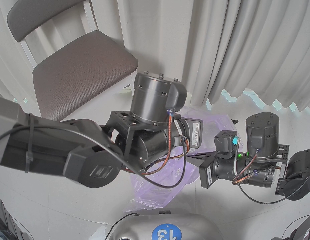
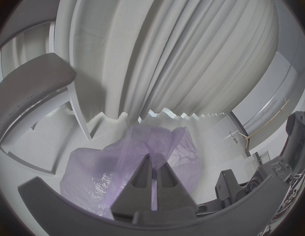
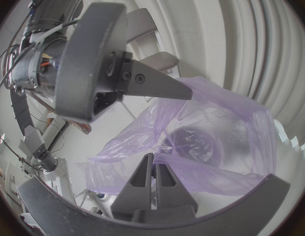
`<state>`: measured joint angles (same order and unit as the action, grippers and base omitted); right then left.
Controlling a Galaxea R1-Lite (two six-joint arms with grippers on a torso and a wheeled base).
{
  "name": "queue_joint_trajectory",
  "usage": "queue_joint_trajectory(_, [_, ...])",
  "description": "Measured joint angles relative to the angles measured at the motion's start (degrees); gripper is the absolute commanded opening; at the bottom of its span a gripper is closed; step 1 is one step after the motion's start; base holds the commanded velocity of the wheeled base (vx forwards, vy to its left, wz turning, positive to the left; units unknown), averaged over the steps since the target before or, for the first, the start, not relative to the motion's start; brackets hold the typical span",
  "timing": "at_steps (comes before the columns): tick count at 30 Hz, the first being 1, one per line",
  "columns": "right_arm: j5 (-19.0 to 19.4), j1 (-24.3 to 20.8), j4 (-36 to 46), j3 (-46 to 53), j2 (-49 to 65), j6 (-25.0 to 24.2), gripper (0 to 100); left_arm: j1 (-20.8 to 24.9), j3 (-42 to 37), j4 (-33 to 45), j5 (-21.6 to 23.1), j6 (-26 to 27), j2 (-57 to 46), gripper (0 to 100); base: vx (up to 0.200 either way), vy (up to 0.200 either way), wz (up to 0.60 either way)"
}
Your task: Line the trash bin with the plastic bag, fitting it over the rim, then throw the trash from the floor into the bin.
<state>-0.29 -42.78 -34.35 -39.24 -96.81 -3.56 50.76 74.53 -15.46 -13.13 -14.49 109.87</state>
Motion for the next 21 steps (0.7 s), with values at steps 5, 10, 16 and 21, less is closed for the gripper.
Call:
queue_joint_trajectory(5, [0.4, 5.1, -1.2, 1.2, -1.3, 0.0, 0, -0.6, 6.3, -0.1, 1.6, 0.1, 4.8, 0, 0.0, 0.0, 0.0])
queue_joint_trajectory(10, [1.1, 11.3, -4.4, 2.9, -2.1, 0.0, 0, -0.9, 14.7, -0.1, 3.1, 0.1, 10.7, 0, 0.0, 0.0, 0.0])
queue_joint_trajectory(16, [1.9, 17.8, -7.6, 6.1, -2.1, 0.1, 0, -1.0, 24.0, 0.0, 5.9, 0.0, 17.8, 0, 0.0, 0.0, 0.0])
queue_joint_trajectory(21, [2.5, 20.6, -10.4, 10.2, -0.7, 0.2, 0, -1.2, 30.8, 0.3, 7.2, -0.6, 23.5, 0, 0.0, 0.0, 0.0])
